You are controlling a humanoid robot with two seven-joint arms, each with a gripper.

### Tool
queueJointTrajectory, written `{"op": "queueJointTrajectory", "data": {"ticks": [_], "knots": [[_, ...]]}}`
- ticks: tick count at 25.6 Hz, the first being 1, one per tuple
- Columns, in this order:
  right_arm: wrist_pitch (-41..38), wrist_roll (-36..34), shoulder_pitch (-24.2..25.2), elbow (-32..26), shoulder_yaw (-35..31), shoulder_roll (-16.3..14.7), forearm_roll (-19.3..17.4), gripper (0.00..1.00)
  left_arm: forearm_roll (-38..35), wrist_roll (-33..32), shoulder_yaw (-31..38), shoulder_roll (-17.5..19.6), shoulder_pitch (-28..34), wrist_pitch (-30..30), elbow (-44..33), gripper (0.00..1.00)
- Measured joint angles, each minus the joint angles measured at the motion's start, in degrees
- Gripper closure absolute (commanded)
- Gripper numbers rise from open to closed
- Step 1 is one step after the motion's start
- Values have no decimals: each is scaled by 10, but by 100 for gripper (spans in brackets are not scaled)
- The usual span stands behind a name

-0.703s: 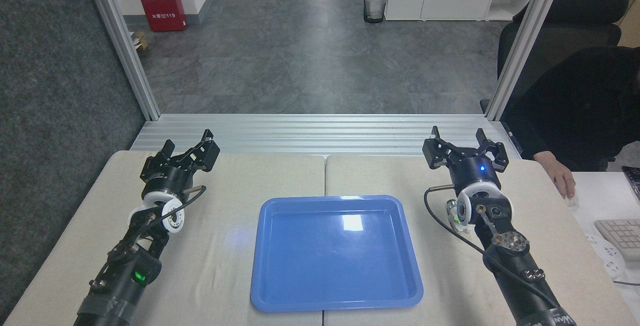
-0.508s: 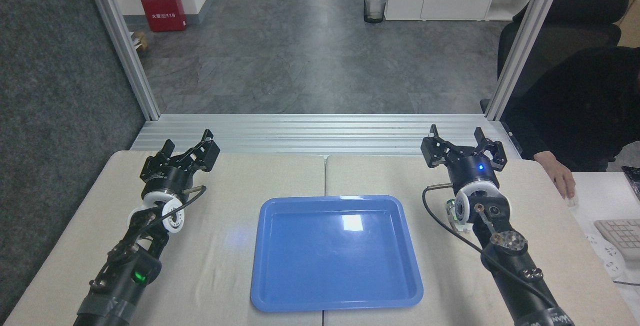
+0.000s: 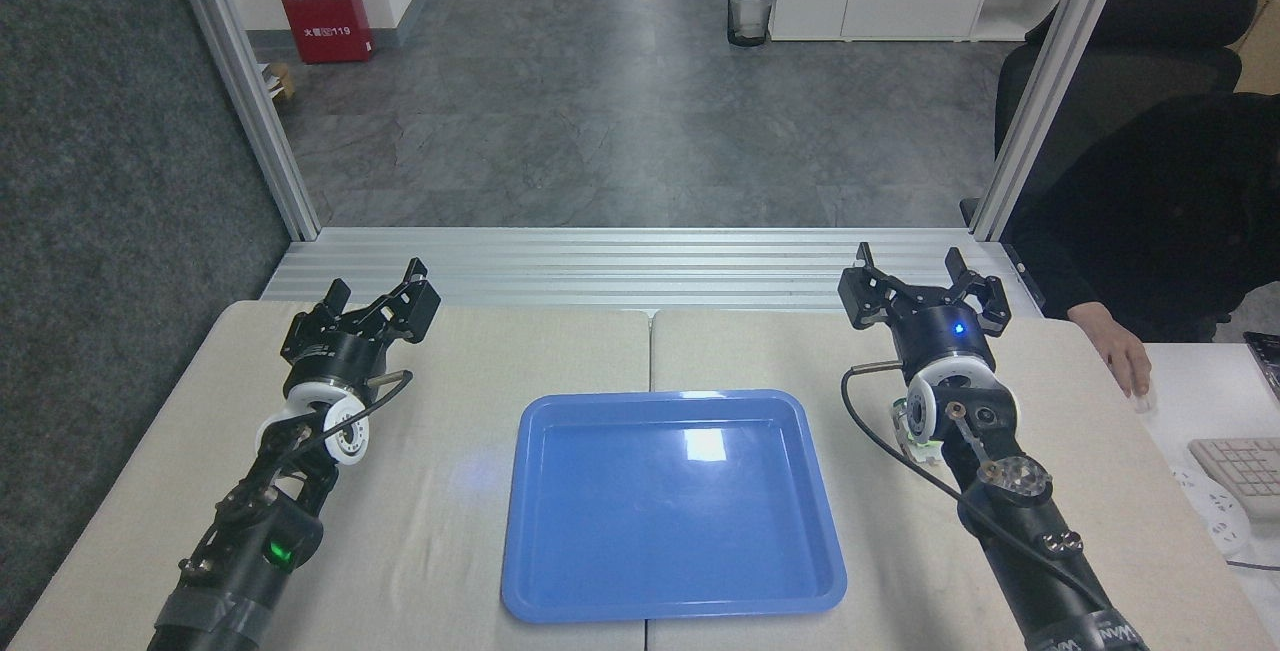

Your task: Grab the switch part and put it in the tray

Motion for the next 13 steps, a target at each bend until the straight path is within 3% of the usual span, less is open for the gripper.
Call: {"op": "queueJointTrajectory", "data": {"ticks": [13], "knots": [[-1, 0, -1, 0, 2, -2, 1, 0, 1, 0, 0, 0, 0, 0, 0, 0]]}}
